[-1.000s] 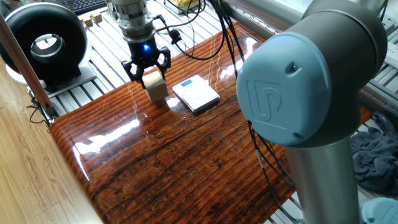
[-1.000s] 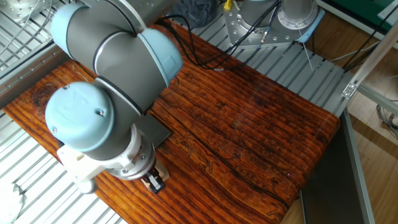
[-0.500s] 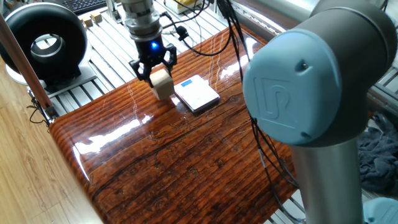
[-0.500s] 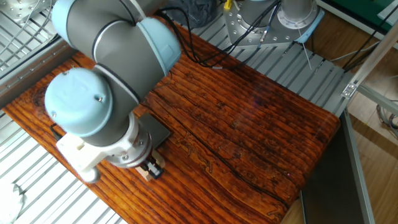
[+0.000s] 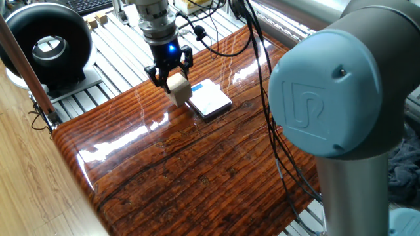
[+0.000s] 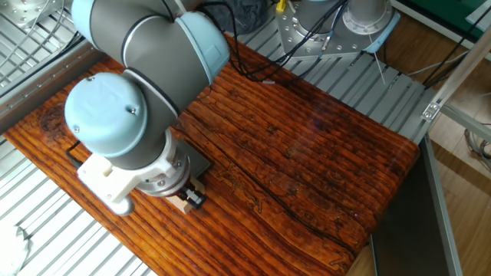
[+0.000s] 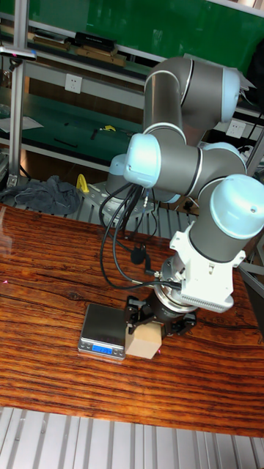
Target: Place the block on the scale
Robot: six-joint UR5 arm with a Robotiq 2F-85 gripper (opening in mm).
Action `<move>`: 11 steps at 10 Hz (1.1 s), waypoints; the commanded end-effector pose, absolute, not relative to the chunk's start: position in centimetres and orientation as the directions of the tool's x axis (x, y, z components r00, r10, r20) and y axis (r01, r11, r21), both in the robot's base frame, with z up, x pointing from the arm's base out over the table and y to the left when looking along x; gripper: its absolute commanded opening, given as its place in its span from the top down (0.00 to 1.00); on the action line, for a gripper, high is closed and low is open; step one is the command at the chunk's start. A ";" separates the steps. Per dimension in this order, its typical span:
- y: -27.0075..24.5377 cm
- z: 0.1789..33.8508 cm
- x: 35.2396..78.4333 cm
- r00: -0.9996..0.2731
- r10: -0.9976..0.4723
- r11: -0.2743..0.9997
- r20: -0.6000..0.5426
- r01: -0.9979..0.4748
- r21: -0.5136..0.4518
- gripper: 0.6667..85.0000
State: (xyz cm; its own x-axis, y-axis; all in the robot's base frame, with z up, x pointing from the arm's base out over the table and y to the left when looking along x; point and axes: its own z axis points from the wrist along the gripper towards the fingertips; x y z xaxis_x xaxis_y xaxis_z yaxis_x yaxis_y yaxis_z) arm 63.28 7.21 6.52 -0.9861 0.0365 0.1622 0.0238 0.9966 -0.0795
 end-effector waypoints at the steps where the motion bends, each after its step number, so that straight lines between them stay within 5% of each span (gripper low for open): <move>1: 6.7 6.1 63.6 -0.991 0.018 0.997 0.132 0.008 -0.074 1.00; 11: 5.1 5.2 62.9 -0.989 0.003 0.999 0.147 -0.004 -0.050 1.00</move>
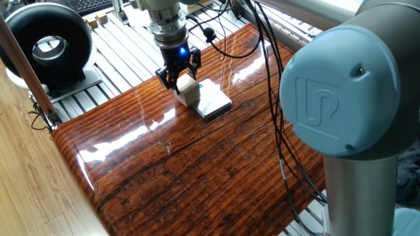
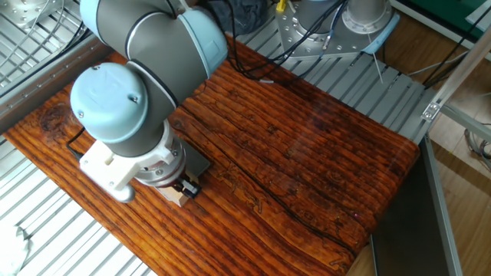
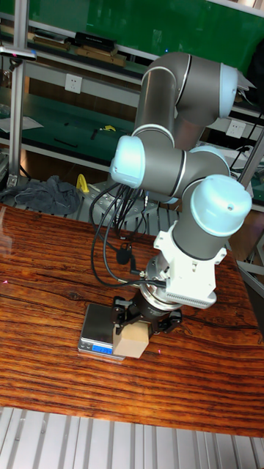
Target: Place the block on the scale
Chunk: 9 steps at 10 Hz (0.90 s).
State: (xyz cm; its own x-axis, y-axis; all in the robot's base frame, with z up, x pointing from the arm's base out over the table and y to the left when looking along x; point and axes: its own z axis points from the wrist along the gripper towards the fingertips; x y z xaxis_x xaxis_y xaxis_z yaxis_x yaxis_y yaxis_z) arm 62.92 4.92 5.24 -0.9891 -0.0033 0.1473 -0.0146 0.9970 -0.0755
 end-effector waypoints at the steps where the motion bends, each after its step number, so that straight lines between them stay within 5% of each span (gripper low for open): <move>1: 5.0 5.1 63.3 -0.991 0.002 0.999 0.135 -0.006 -0.053 1.00; 9: 5.3 4.9 68.1 -0.998 0.037 0.998 -0.051 0.039 -0.040 1.00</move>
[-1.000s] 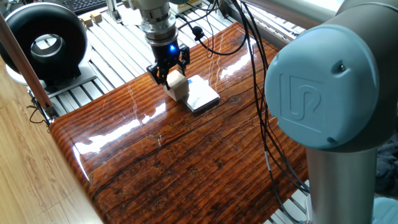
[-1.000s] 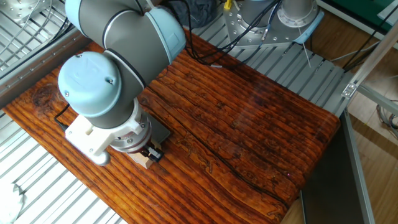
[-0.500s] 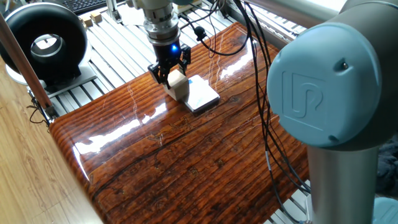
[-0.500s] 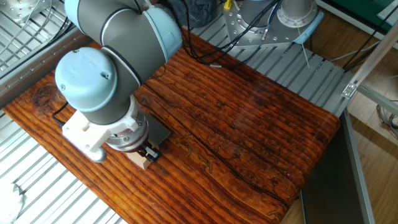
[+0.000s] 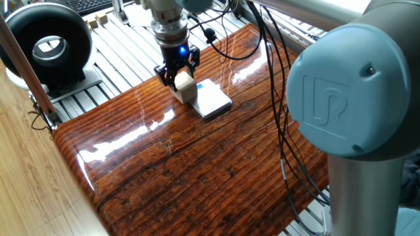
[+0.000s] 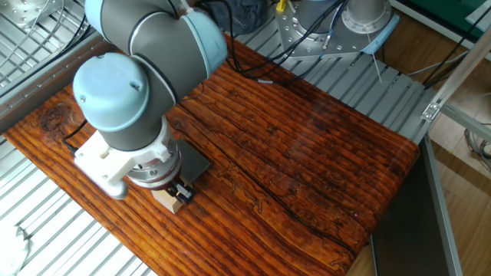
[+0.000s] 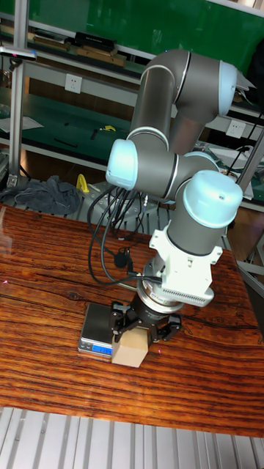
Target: Place the block on the scale
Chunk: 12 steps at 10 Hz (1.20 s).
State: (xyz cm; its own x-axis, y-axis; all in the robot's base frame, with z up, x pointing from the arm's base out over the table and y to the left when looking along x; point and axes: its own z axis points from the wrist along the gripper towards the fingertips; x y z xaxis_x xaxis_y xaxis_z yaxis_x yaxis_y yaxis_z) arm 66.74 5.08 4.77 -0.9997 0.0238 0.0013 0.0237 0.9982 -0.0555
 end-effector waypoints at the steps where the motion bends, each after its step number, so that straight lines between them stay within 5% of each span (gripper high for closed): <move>1: 5.4 5.0 67.7 -0.999 0.033 0.999 -0.039 0.034 -0.036 1.00; 12: 3.1 7.4 61.6 -1.000 -0.003 0.999 -0.018 -0.002 -0.050 1.00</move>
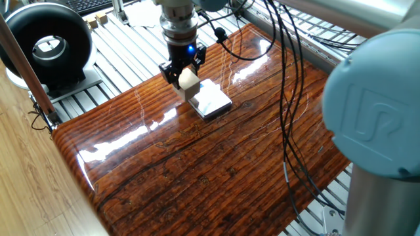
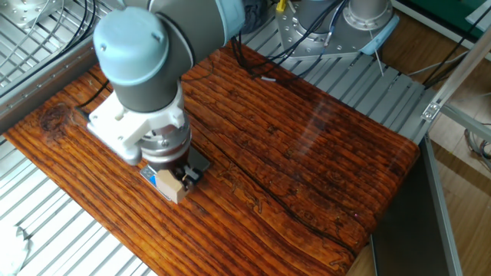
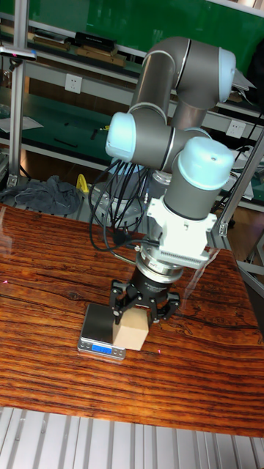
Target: Place the block on the scale
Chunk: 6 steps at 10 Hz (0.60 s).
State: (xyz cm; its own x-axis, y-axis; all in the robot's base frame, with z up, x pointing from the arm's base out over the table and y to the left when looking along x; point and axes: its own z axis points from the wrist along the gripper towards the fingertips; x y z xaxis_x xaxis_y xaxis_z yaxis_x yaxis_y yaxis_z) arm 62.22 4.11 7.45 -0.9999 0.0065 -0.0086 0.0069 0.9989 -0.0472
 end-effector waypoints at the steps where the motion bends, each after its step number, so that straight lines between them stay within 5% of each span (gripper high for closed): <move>1: 2.5 7.2 61.5 -1.000 0.001 0.998 -0.018 0.002 -0.060 1.00; 6: 1.5 5.7 59.7 -0.999 -0.035 0.998 0.013 -0.036 -0.051 1.00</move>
State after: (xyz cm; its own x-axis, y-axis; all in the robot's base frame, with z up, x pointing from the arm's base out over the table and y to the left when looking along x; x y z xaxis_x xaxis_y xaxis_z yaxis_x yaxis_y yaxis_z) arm 60.56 1.81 6.33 -0.9997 -0.0255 0.0007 -0.0255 0.9976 -0.0641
